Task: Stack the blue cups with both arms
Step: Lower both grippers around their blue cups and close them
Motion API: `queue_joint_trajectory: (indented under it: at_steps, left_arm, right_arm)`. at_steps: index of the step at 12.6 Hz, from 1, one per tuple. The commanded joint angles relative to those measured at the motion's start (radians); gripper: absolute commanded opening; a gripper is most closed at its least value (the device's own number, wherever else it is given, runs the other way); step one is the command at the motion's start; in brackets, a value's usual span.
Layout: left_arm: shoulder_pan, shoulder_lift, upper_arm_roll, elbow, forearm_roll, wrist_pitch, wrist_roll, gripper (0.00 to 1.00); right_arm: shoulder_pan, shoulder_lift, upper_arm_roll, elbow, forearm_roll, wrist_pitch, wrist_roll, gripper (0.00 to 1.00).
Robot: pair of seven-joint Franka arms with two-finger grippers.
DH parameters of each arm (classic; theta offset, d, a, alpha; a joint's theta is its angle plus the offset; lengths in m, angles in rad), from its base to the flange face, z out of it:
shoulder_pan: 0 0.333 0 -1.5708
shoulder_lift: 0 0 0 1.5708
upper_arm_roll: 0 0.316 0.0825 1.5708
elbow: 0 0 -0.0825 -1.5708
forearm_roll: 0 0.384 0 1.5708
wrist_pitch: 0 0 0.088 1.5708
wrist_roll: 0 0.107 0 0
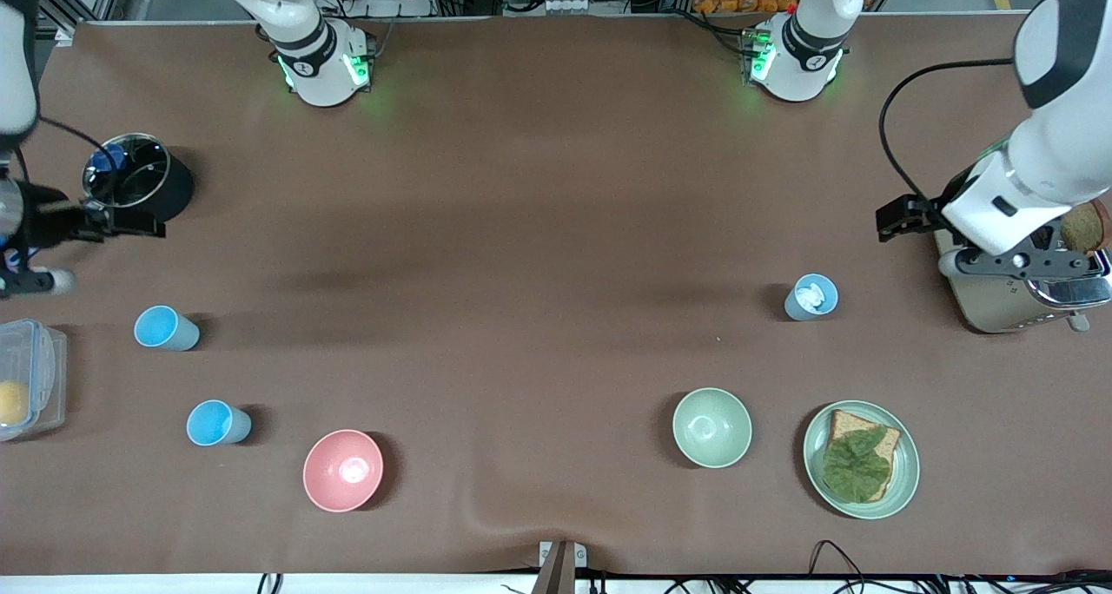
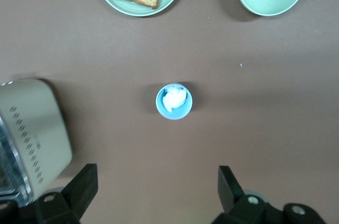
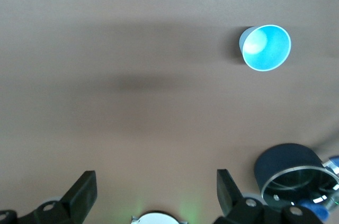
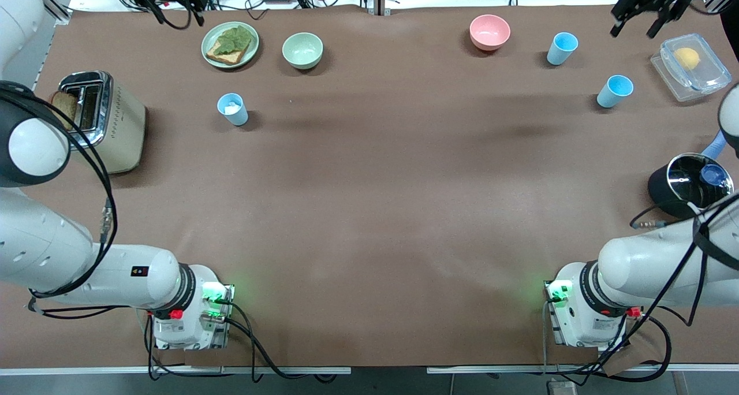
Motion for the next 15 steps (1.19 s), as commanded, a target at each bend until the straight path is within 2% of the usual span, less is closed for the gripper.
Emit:
queue_joint_trajectory:
  at_steps: [1, 2, 4, 7, 8, 10, 12, 13, 15]
  left_arm:
    - [0.017, -0.056, -0.006, -0.241, -0.006, 0.221, -0.016, 1.0]
    - [0.037, -0.052, -0.006, -0.29, -0.006, 0.278, -0.016, 1.0]
    - [0.05, 0.014, -0.006, -0.32, -0.003, 0.34, -0.016, 1.0]
    - [0.054, 0.117, -0.008, -0.321, -0.003, 0.377, -0.016, 0.98]
    - [0.054, 0.148, -0.008, -0.321, -0.006, 0.395, -0.016, 0.89]
    - [0.059, 0.195, -0.006, -0.321, -0.006, 0.429, -0.014, 0.86]
    - [0.071, 0.228, -0.008, -0.321, -0.006, 0.458, -0.014, 0.83]
    - [0.073, 0.246, -0.008, -0.321, -0.006, 0.481, -0.014, 0.82]
    - [0.073, 0.272, -0.006, -0.321, -0.006, 0.498, -0.013, 0.79]
  right_arm:
    - [-0.045, 0.095, 0.014, 0.027, 0.017, 0.021, -0.008, 1.0]
    - [-0.057, 0.127, 0.016, 0.023, 0.017, 0.083, -0.013, 1.0]
    - [-0.059, 0.213, 0.014, 0.021, 0.002, 0.13, -0.014, 1.0]
    - [-0.051, 0.216, 0.014, 0.011, -0.028, 0.134, -0.028, 1.0]
    - [-0.051, 0.212, 0.013, -0.018, -0.064, 0.21, -0.023, 1.0]
    - [-0.076, 0.21, 0.014, -0.075, -0.095, 0.315, -0.023, 1.0]
    - [-0.073, 0.216, 0.013, -0.075, -0.122, 0.403, -0.023, 1.0]
    - [-0.05, 0.227, 0.014, -0.059, -0.168, 0.4, -0.008, 1.0]
    - [-0.047, 0.218, 0.016, -0.024, -0.17, 0.348, 0.038, 1.0]
